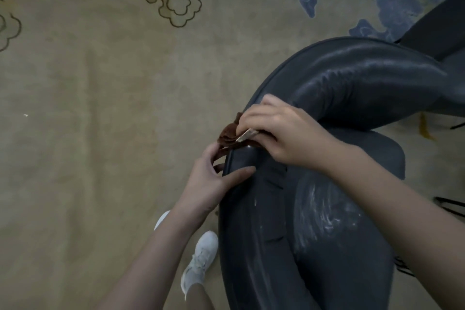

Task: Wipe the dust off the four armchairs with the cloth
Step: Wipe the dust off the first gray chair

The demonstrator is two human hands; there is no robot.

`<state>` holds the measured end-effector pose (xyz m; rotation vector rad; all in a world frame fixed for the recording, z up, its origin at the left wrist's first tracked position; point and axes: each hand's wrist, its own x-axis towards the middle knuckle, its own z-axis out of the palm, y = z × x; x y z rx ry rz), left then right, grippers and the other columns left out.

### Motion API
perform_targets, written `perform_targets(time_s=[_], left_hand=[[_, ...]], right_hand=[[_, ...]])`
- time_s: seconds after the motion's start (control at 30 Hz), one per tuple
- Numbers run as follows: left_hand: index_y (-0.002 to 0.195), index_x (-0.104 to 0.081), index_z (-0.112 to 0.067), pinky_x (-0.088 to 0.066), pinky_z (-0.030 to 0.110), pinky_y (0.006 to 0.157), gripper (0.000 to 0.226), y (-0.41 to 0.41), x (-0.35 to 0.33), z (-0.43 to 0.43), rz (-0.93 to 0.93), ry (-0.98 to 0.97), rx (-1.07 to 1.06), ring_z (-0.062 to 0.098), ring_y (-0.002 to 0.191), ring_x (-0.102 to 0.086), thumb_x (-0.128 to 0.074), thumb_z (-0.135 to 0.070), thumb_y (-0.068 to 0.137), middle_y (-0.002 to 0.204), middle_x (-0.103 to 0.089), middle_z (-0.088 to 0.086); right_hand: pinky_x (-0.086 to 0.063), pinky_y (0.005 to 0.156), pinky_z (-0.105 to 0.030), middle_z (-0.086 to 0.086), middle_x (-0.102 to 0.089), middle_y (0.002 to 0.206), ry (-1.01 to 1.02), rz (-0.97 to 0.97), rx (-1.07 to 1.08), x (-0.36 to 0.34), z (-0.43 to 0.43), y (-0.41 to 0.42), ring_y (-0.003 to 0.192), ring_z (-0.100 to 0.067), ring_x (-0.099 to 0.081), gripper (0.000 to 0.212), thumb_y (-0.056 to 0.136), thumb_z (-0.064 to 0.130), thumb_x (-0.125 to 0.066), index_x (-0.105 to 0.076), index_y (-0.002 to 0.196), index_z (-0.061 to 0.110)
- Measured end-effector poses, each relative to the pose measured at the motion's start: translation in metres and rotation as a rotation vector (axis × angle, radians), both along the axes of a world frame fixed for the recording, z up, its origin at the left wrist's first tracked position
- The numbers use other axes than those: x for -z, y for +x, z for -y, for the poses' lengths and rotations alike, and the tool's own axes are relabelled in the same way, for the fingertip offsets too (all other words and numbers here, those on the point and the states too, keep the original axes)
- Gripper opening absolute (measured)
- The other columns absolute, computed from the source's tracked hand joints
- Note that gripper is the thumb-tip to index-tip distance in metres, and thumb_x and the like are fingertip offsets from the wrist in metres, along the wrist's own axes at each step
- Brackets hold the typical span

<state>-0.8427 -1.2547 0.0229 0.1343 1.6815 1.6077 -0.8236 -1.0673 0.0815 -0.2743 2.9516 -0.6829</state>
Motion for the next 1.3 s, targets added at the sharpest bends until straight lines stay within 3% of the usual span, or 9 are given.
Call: perform_targets(time_s=[0.13, 0.27, 0.43, 0.6, 0.73, 0.97, 1.07, 1.2, 1.3], left_hand=[[0.125, -0.062, -0.022, -0.051, 0.027, 0.092, 0.067, 0.002, 0.002, 0.002, -0.017, -0.009, 0.016, 0.003, 0.113, -0.061, -0.084, -0.023, 0.062, 0.116, -0.070, -0.009], [0.137, -0.054, -0.026, -0.053, 0.021, 0.089, 0.083, 0.003, 0.000, 0.003, 0.039, 0.012, 0.000, 0.001, 0.113, -0.060, -0.085, -0.024, 0.060, 0.124, -0.066, -0.010], [0.139, -0.053, -0.022, -0.052, 0.018, 0.086, 0.088, 0.003, -0.002, 0.001, 0.043, 0.013, 0.003, -0.001, 0.111, -0.061, -0.085, -0.026, 0.058, 0.125, -0.065, -0.007], [0.138, -0.053, -0.025, -0.054, 0.022, 0.086, 0.085, 0.004, -0.003, 0.002, 0.052, 0.015, 0.009, 0.005, 0.111, -0.064, -0.085, -0.023, 0.059, 0.124, -0.066, -0.006], [0.142, -0.049, -0.026, -0.054, 0.021, 0.086, 0.090, 0.003, -0.005, 0.004, 0.057, 0.021, 0.028, 0.002, 0.108, -0.064, -0.084, -0.021, 0.059, 0.126, -0.064, -0.008], [0.116, -0.061, -0.031, -0.050, 0.019, 0.087, 0.066, 0.004, -0.002, 0.010, 0.032, -0.015, 0.007, 0.001, 0.110, -0.062, -0.085, -0.023, 0.055, 0.109, -0.071, -0.014], [0.123, -0.062, -0.027, -0.052, 0.025, 0.090, 0.077, 0.004, -0.001, 0.013, 0.029, -0.018, 0.022, 0.005, 0.111, -0.063, -0.087, -0.032, 0.050, 0.112, -0.071, -0.011], [0.136, -0.055, -0.026, -0.054, 0.021, 0.082, 0.085, 0.002, -0.002, 0.013, 0.063, -0.002, 0.026, 0.000, 0.102, -0.066, -0.085, -0.021, 0.057, 0.125, -0.064, -0.006], [0.132, -0.056, -0.028, -0.055, 0.027, 0.088, 0.079, 0.001, 0.000, 0.013, 0.066, 0.010, 0.034, 0.005, 0.106, -0.066, -0.083, -0.017, 0.059, 0.122, -0.067, -0.006]], right_hand=[[-0.053, 0.072, -0.047, 0.012, -0.068, 0.106, -0.100, 0.030, -0.007, 0.001, 0.007, 0.007, 0.093, -0.020, -0.054, 0.021, 0.094, 0.025, -0.052, -0.070, 0.102, 0.025], [-0.049, 0.082, -0.048, 0.001, -0.070, 0.101, -0.156, -0.055, 0.161, 0.000, -0.012, -0.006, 0.092, -0.028, -0.062, 0.017, 0.091, 0.020, -0.058, -0.072, 0.099, 0.014], [-0.050, 0.077, -0.044, -0.004, -0.070, 0.097, -0.142, -0.097, 0.167, 0.007, 0.004, 0.008, 0.082, -0.026, -0.060, 0.027, 0.091, 0.029, -0.059, -0.073, 0.096, 0.007], [-0.051, 0.076, -0.044, -0.004, -0.074, 0.097, -0.151, -0.114, 0.162, -0.006, -0.006, -0.002, 0.083, -0.027, -0.063, 0.020, 0.091, 0.024, -0.061, -0.074, 0.097, 0.011], [-0.050, 0.078, -0.047, 0.005, -0.071, 0.103, -0.052, -0.060, 0.139, -0.002, -0.014, -0.012, 0.091, -0.028, -0.061, 0.030, 0.095, 0.037, -0.048, -0.072, 0.100, 0.019], [-0.051, 0.069, -0.048, 0.008, -0.069, 0.104, -0.141, 0.010, 0.008, 0.009, 0.016, 0.015, 0.086, -0.027, -0.055, 0.023, 0.097, 0.029, -0.047, -0.069, 0.103, 0.023], [-0.053, 0.072, -0.046, 0.009, -0.070, 0.104, -0.164, -0.015, 0.002, 0.002, 0.012, 0.012, 0.089, -0.024, -0.058, 0.022, 0.097, 0.028, -0.049, -0.070, 0.103, 0.024], [-0.046, 0.083, -0.038, -0.003, -0.071, 0.106, -0.056, -0.230, 0.218, 0.006, -0.022, 0.006, 0.092, -0.032, -0.062, 0.015, 0.095, 0.012, -0.058, -0.072, 0.101, 0.009], [-0.044, 0.082, -0.041, -0.007, -0.070, 0.105, -0.099, -0.270, 0.213, 0.017, -0.005, 0.025, 0.096, -0.027, -0.065, 0.012, 0.094, 0.004, -0.060, -0.071, 0.097, 0.004]])
